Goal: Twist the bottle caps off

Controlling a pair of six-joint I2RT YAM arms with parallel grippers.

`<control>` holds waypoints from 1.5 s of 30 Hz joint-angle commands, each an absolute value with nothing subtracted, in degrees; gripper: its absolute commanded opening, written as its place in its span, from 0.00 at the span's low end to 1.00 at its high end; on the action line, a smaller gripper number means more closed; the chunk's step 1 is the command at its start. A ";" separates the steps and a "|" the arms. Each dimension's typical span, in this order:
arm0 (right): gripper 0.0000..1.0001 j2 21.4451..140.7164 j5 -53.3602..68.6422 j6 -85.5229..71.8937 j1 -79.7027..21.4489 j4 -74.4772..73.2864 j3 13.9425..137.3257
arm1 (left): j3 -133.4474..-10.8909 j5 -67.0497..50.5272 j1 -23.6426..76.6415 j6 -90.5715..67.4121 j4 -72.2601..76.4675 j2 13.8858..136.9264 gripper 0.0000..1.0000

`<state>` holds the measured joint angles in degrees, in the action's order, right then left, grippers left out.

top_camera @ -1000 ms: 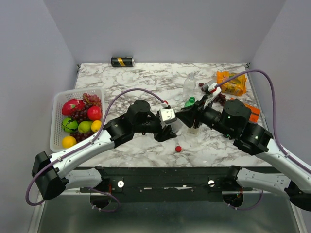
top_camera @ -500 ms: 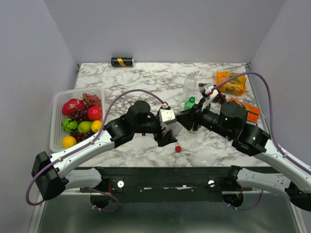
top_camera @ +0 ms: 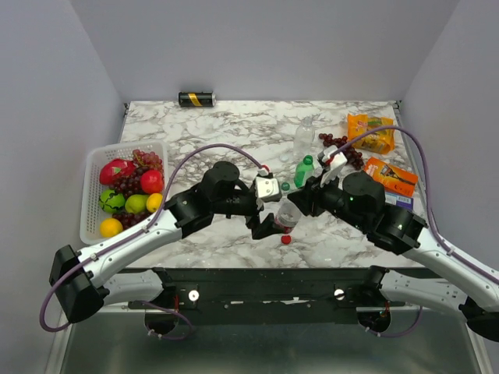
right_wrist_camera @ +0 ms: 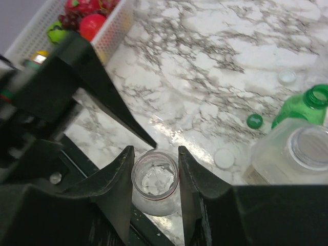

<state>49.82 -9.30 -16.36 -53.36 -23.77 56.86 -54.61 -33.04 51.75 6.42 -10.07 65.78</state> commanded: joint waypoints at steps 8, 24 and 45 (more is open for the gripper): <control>0.01 44.56 -30.29 -18.54 -50.71 -27.25 42.73 | -56.68 -20.75 45.45 3.96 -11.07 59.85 0.99; 0.01 41.13 -33.66 -22.41 -50.71 -21.97 32.87 | -56.43 -16.70 42.36 0.70 -9.84 61.17 0.99; 0.87 32.17 -25.04 -19.87 -50.71 -26.37 39.19 | -56.78 -13.99 42.28 0.27 -10.37 61.70 0.99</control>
